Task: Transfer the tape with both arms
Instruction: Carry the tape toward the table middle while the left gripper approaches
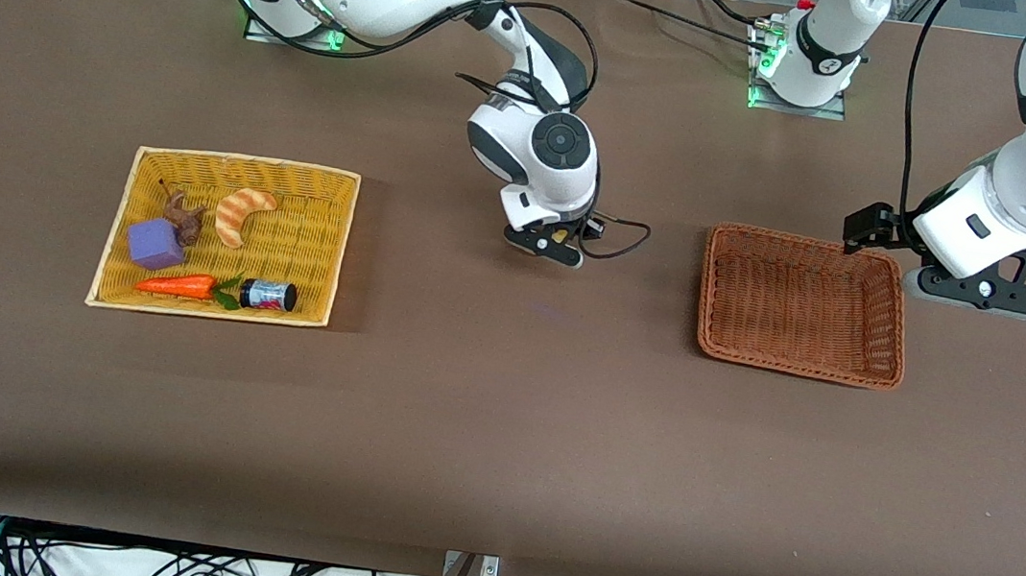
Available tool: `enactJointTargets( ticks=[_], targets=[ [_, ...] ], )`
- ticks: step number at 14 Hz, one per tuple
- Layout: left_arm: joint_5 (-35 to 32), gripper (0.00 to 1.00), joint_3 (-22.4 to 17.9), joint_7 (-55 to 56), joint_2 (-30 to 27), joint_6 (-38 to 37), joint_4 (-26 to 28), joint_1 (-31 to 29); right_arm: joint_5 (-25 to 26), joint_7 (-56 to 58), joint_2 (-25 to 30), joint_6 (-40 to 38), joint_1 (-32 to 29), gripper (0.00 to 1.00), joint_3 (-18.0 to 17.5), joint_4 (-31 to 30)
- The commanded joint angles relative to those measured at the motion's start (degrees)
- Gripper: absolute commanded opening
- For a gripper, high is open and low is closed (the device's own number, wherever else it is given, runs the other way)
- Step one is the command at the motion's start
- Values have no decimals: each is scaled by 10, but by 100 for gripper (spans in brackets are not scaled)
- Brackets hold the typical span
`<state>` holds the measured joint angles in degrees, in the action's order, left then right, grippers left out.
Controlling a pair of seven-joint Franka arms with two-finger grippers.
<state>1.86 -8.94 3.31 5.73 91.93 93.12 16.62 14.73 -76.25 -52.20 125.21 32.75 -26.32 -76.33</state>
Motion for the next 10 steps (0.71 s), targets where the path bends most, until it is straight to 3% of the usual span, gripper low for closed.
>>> enactJointTargets(
  ticks=[1,4,5,6,7,8,10],
  targets=[
    [-10,100,7,-15,-7,6,8,-5,11,-2,-16,1,9,0,-2,22],
    [-10,100,11,-16,-6,6,8,-4,27,1,-27,11,11,0,0,20],
    [-9,100,11,-16,-5,7,9,-4,37,2,-31,15,11,7,0,20],
    [-9,100,12,-17,-3,6,10,-4,41,0,-30,17,11,33,0,19],
    [-9,100,12,-17,-3,6,10,-4,42,-1,-28,16,11,71,0,19],
    [-2,100,12,-17,-3,7,10,-4,50,0,-24,14,13,100,0,20],
    [8,100,12,-14,-3,6,10,-4,67,6,-1,8,12,100,-2,22]
  ],
)
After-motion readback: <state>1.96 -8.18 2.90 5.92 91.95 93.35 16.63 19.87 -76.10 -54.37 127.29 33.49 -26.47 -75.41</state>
